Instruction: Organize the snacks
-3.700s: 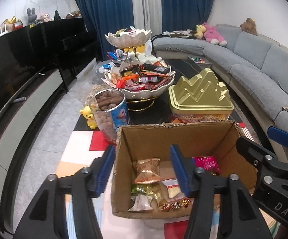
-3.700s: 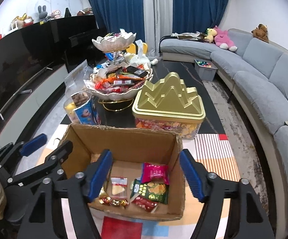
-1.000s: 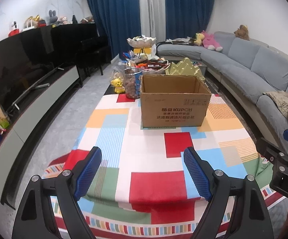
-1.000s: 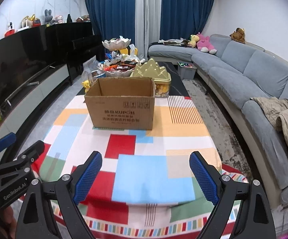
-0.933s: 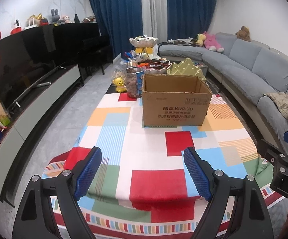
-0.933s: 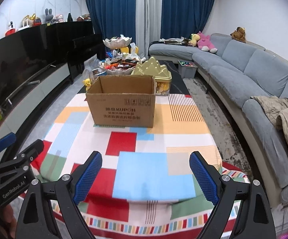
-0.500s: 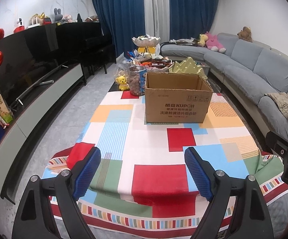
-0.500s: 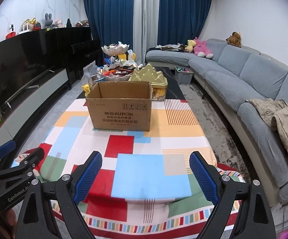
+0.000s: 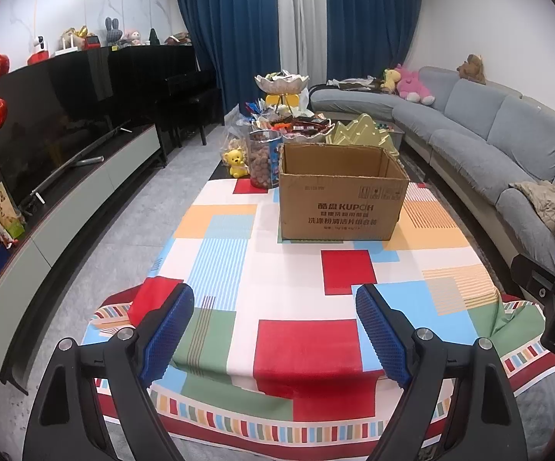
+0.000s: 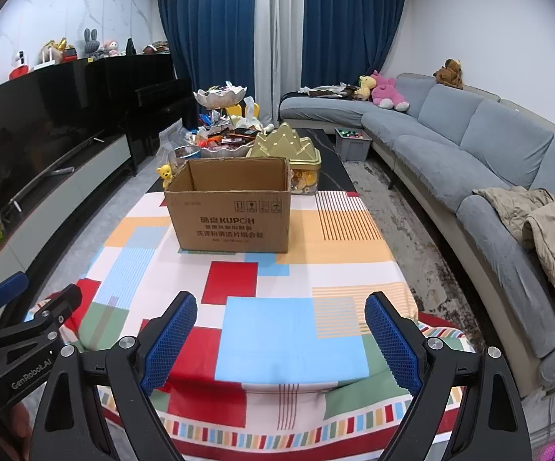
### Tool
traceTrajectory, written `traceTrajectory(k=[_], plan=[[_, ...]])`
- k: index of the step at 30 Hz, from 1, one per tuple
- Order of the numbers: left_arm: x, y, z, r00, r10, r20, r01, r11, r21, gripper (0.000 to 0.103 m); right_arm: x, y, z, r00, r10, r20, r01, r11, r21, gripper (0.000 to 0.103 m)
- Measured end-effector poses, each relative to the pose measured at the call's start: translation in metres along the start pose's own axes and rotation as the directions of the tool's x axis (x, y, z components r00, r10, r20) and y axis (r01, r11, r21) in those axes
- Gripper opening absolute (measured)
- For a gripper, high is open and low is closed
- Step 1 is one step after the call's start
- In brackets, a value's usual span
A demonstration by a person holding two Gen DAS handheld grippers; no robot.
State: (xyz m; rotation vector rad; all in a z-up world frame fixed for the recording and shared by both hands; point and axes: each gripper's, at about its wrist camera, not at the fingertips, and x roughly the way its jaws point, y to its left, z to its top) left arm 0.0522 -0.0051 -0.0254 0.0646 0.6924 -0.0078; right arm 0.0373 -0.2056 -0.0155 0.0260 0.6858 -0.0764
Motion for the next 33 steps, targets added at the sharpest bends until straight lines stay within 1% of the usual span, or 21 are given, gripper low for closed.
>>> traceTrajectory(k=[23,28,33], plan=[[-0.0024,-0.0029,0.0038,1.0,-0.003,0.004,0.003,1.0,0.001,0.087,0.0,-0.0007,0.0001,1.0,0.001,0.002,-0.001,1.0,0.002,0.09],[-0.0036,-0.0042,0.0059,1.0,0.0,0.009,0.0,1.0,0.0,0.09,-0.0002,-0.0008,0.0001,1.0,0.0,0.002,0.0,1.0,0.003,0.09],[-0.0065,-0.0054,0.0087,1.0,0.002,0.022,-0.002,1.0,0.0,0.091,0.0003,-0.0013,0.0001,1.0,0.0,0.003,0.0,1.0,0.004,0.09]])
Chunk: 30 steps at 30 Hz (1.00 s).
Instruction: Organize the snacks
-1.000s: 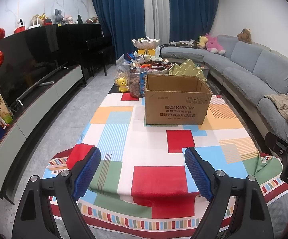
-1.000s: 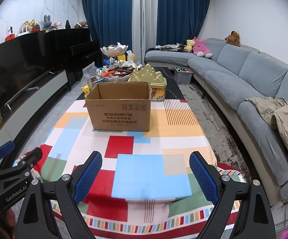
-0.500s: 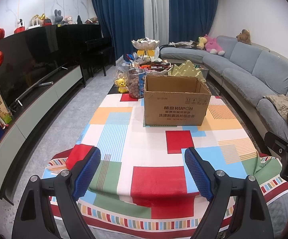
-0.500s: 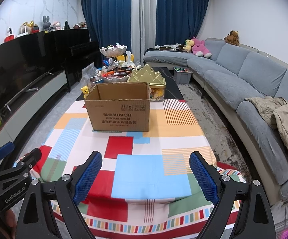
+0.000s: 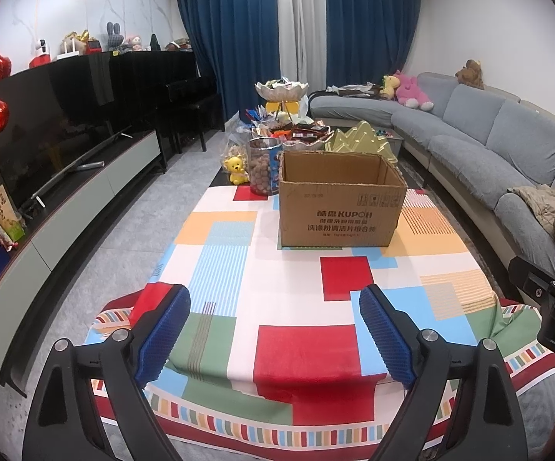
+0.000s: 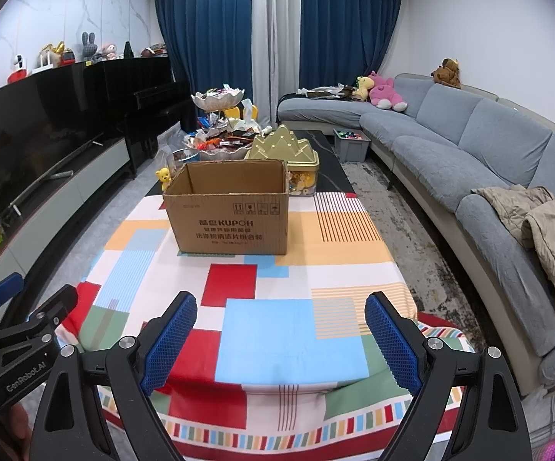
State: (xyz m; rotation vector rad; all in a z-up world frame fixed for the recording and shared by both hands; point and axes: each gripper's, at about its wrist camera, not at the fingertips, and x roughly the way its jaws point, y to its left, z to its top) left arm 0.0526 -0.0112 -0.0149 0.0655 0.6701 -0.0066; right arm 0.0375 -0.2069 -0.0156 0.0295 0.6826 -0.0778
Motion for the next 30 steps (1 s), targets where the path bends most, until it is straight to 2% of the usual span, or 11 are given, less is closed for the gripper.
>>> traceTrajectory(k=[30], plan=[[0.0053,0.0007,-0.0041,1.0,-0.012,-0.013,0.012,1.0,-0.01,0.095,0.0015,0.001,0.0018,1.0,-0.001,0.002,0.001,1.0,0.004,0.09]])
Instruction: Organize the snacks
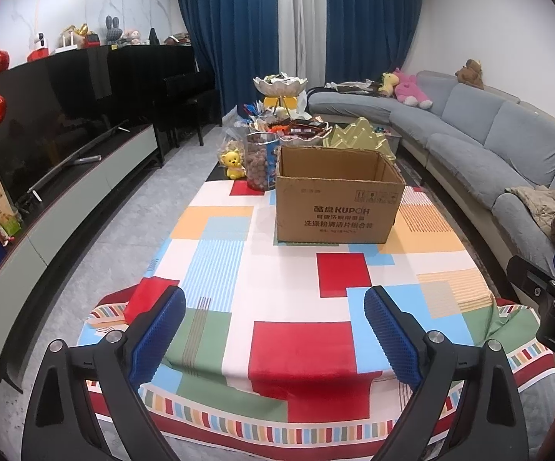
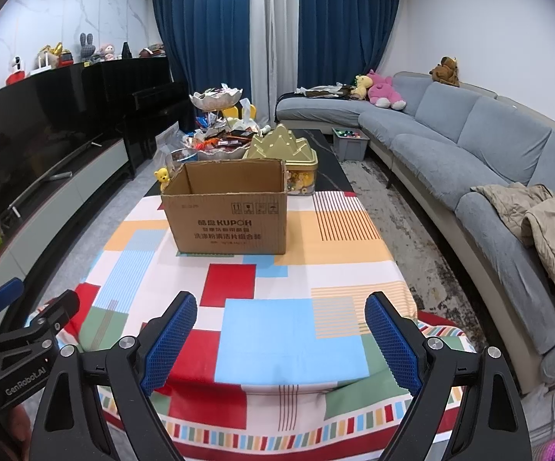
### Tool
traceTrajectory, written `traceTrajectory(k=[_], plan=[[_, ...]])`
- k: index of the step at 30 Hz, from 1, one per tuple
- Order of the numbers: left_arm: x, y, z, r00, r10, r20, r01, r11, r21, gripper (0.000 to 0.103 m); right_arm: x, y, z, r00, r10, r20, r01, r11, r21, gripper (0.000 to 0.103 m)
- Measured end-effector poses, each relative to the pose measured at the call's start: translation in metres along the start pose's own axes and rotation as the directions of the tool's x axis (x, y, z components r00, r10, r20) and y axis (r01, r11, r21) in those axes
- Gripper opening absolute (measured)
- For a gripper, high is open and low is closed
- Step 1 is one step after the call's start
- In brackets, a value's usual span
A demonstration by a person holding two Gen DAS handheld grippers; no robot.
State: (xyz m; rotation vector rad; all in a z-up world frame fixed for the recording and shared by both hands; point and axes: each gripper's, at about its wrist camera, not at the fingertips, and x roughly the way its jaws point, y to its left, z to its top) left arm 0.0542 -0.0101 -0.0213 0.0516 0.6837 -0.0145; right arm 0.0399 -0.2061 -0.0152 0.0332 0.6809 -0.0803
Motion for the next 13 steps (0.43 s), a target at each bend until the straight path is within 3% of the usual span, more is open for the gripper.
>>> traceTrajectory(k=[13], plan=[[0.0043,-0.0016,-0.0025,1.0,-0.007,0.007,0.007,1.0,0.013,0.097,0.0037,0.0004,-0.0017,1.0,-0.002,-0.007,0.002,1.0,0.01,0.09]])
